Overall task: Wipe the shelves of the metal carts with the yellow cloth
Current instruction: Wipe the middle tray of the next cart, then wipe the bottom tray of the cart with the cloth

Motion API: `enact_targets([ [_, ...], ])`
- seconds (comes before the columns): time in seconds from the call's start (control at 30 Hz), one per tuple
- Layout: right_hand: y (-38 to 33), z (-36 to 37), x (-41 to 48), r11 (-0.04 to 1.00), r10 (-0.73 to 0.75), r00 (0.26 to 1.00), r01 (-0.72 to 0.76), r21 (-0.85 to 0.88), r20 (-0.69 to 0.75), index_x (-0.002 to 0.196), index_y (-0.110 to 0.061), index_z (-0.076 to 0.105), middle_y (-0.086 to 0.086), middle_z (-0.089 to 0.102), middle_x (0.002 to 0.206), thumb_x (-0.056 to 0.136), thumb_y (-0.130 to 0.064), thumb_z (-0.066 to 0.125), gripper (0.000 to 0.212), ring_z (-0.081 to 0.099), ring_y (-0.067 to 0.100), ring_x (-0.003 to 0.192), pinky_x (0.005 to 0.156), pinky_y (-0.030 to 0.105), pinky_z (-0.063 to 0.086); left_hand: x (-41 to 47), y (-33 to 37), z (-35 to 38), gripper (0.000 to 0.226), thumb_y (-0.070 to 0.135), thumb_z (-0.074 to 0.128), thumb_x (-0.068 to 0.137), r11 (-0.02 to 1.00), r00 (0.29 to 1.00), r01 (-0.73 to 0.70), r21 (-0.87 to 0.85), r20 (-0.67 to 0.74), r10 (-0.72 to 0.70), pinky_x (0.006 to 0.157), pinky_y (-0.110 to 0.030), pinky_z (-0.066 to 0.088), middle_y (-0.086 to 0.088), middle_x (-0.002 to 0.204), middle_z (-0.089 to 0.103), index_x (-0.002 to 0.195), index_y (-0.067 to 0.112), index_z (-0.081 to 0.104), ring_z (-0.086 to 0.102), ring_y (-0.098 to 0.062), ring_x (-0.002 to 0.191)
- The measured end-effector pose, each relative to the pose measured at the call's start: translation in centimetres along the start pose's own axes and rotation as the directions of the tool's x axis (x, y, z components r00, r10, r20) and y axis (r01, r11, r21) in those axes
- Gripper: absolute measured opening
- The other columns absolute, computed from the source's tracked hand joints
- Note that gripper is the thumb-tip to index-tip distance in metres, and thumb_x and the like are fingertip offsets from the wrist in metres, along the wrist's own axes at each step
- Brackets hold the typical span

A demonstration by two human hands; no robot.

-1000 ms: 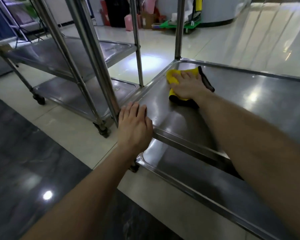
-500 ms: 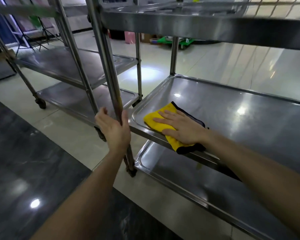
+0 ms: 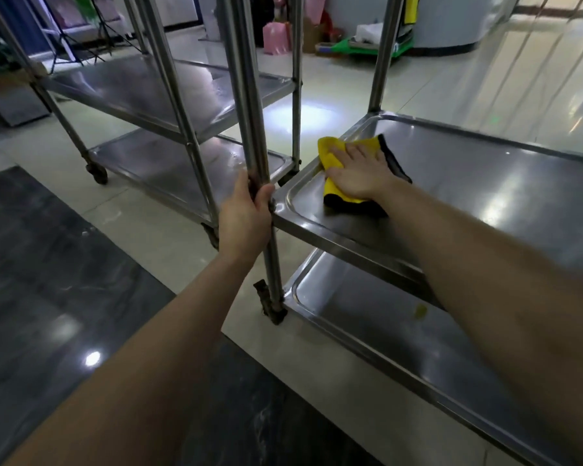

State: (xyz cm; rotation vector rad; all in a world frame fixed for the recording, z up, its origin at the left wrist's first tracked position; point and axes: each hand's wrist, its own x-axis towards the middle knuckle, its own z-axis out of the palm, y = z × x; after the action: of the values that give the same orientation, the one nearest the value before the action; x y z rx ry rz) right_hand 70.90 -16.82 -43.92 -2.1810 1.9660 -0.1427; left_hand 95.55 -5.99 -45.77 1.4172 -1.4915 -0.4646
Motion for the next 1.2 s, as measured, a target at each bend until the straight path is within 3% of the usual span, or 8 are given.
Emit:
enact_targets([
  [0.13, -3.0, 1.2, -5.2, 0.984, -0.177, 0.983, 0.178, -0.015, 0.052, 0.170, -0.045, 0.006, -0.005, -0.001, 0.180, 0.110, -0.059, 0.028, 0.065, -0.004, 0.019, 0.166, 0.132, 0.052, -0.004, 0.9, -0.9, -0.2, 0.015, 0.028, 0.061, 0.109, 0.999, 0.999, -0.032, 0.038, -0.014, 0.033, 0.059, -0.003, 0.040, 0.011, 0.083, 0.066, 0.119, 0.017, 0.062, 0.062, 0.012, 0.069],
  [0.37, -4.1, -1.1, -15.1, 0.947, -0.319, 0.936, 0.320, 0.017, 0.150, 0.171, -0.040, 0.009, -0.006, 0.003, 0.180, 0.103, -0.064, 0.055, 0.085, -0.001, 0.015, 0.166, 0.133, 0.051, -0.003, 2.0, 0.2, -1.6, 0.021, 0.035, 0.060, 0.110, 0.996, 0.988, 0.024, 0.082, 0.151, -0.036, 0.080, -0.026, 0.046, 0.020, 0.085, 0.064, 0.124, 0.020, 0.066, 0.071, -0.010, 0.088],
  [0.53, -6.6, 1.6, -21.2, 0.974, -0.226, 0.866, 0.190, -0.126, -0.446, 0.166, -0.025, 0.030, 0.013, 0.037, 0.163, 0.073, -0.092, 0.061, 0.119, 0.030, 0.032, 0.154, 0.127, 0.065, 0.016, -0.7, 0.3, -3.6, 0.043, 0.034, 0.076, 0.097, 0.954, 0.993, -0.118, 0.277, 0.022, 0.117, 0.084, -0.034, 0.054, -0.003, 0.125, 0.063, 0.132, 0.015, 0.060, 0.066, -0.018, 0.109],
  [0.63, -7.0, 5.5, -23.3, 0.942, -0.254, 0.824, 0.094, -0.321, -0.507, 0.169, -0.021, 0.022, 0.021, 0.044, 0.151, 0.070, -0.067, 0.083, 0.126, 0.040, 0.041, 0.143, 0.122, 0.065, 0.024, -2.6, 0.2, -3.6, 0.052, 0.010, 0.079, 0.081, 0.775, 0.866, -0.500, 0.387, 0.203, 0.457, 0.091, -0.048, 0.054, -0.008, 0.123, 0.061, 0.130, 0.014, 0.061, 0.060, -0.031, 0.113],
  [0.73, -6.4, 6.1, -23.2, 0.920, -0.194, 0.866, -0.002, -0.392, -0.460, 0.172, -0.022, 0.000, 0.026, 0.044, 0.150, 0.087, -0.017, 0.069, 0.110, 0.042, 0.046, 0.142, 0.121, 0.064, 0.027, -2.3, 1.1, -2.5, 0.070, 0.003, 0.079, 0.078, 0.659, 0.749, -0.658, 0.364, 0.403, 0.526, 0.097, -0.053, 0.053, -0.010, 0.135, 0.062, 0.145, 0.014, 0.061, 0.057, -0.036, 0.124],
  [0.83, -5.9, 5.2, -23.7, 0.975, -0.166, 0.808, 0.049, -0.216, -0.565, 0.161, 0.002, 0.039, 0.027, 0.063, 0.122, 0.080, 0.004, 0.070, 0.087, 0.062, 0.047, 0.108, 0.095, 0.055, 0.053, -0.8, 1.9, -1.7, 0.044, 0.009, 0.080, 0.088, 0.614, 0.714, -0.696, 0.372, 0.449, 0.537, 0.096, -0.056, 0.053, -0.010, 0.130, 0.070, 0.131, 0.014, 0.074, 0.060, -0.037, 0.119],
  [0.93, -5.2, 4.7, -25.8, 0.979, -0.111, 0.758, 0.193, 0.059, -0.642, 0.127, -0.005, 0.065, 0.019, 0.070, 0.106, 0.084, -0.002, 0.075, 0.045, 0.067, 0.043, 0.089, 0.071, 0.044, 0.053, 0.2, 2.1, -2.0, 0.017, 0.009, 0.079, 0.089, 0.634, 0.687, -0.722, 0.276, 0.396, 0.610, 0.097, -0.054, 0.050, -0.009, 0.116, 0.074, 0.106, 0.012, 0.081, 0.062, -0.036, 0.113],
  [1.2, -4.0, 6.8, -33.3, 0.850, 0.138, 0.565, 0.354, 0.389, -0.814, 0.111, -0.013, 0.069, -0.008, 0.063, 0.106, 0.085, -0.001, 0.059, 0.030, 0.058, -0.001, 0.092, 0.080, 0.014, 0.040, -7.2, 2.0, -3.3, 0.012, 0.025, 0.066, 0.094, 0.736, 0.699, -0.647, -0.196, 0.233, 0.676, 0.083, -0.039, 0.055, 0.003, 0.104, 0.071, 0.104, 0.017, 0.064, 0.070, -0.020, 0.102],
])
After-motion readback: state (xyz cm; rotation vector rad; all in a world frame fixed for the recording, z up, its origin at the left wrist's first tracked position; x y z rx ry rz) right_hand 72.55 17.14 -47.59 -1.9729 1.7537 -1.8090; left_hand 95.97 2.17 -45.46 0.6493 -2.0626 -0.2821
